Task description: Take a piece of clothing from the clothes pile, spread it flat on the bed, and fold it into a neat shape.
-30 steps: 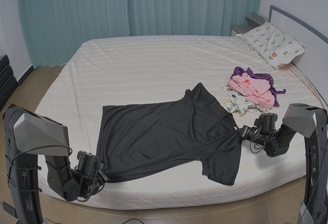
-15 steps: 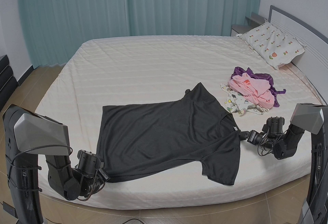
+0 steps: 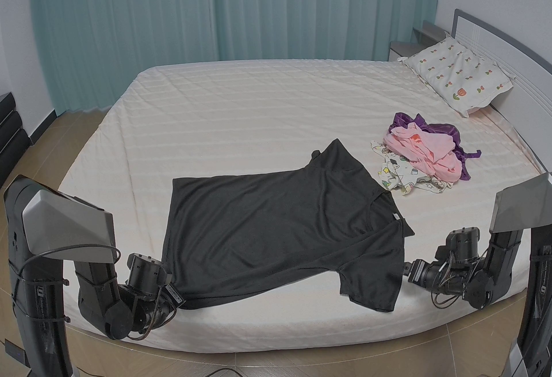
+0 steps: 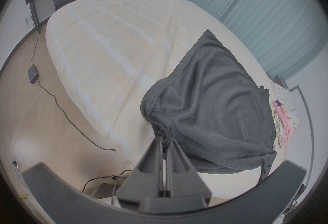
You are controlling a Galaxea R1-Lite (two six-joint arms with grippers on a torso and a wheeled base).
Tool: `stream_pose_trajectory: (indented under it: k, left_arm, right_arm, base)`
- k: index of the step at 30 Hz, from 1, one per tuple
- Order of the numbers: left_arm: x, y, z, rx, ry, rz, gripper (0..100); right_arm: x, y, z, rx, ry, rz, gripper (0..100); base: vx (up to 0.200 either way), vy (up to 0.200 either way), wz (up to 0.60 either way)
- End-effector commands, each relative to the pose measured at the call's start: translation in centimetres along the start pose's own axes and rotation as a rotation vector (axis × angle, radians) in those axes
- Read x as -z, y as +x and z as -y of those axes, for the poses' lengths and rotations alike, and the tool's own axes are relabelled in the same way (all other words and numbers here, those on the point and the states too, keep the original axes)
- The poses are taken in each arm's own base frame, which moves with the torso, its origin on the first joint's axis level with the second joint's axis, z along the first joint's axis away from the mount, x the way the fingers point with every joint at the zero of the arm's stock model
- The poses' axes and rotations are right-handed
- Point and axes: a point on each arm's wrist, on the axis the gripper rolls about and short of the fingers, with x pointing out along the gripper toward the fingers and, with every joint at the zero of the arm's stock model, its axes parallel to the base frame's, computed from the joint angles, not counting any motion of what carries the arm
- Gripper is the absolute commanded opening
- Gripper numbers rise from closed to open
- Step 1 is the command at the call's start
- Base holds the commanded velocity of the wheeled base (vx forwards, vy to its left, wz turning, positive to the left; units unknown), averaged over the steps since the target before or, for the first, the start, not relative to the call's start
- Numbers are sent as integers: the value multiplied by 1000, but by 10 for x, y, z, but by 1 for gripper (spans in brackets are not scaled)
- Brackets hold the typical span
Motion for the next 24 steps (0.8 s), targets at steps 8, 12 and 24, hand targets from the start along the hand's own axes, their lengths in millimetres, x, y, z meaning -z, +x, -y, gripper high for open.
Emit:
stream_pose_trajectory:
  k: [8, 12, 24]
  left_arm:
    - [1, -4, -4, 44, -9, 16, 0]
    - [1, -3, -4, 45, -9, 17, 0]
    - [1, -3, -3, 45, -9, 17, 0]
  right_arm:
    - [38, -1, -13, -13, -61, -88, 100]
    - [49, -1, -20, -24, -88, -122, 100]
    - [64, 8, -24, -7, -124, -90, 100]
  base:
    - [0, 0, 0]
    - [0, 0, 0]
    - [0, 0, 0]
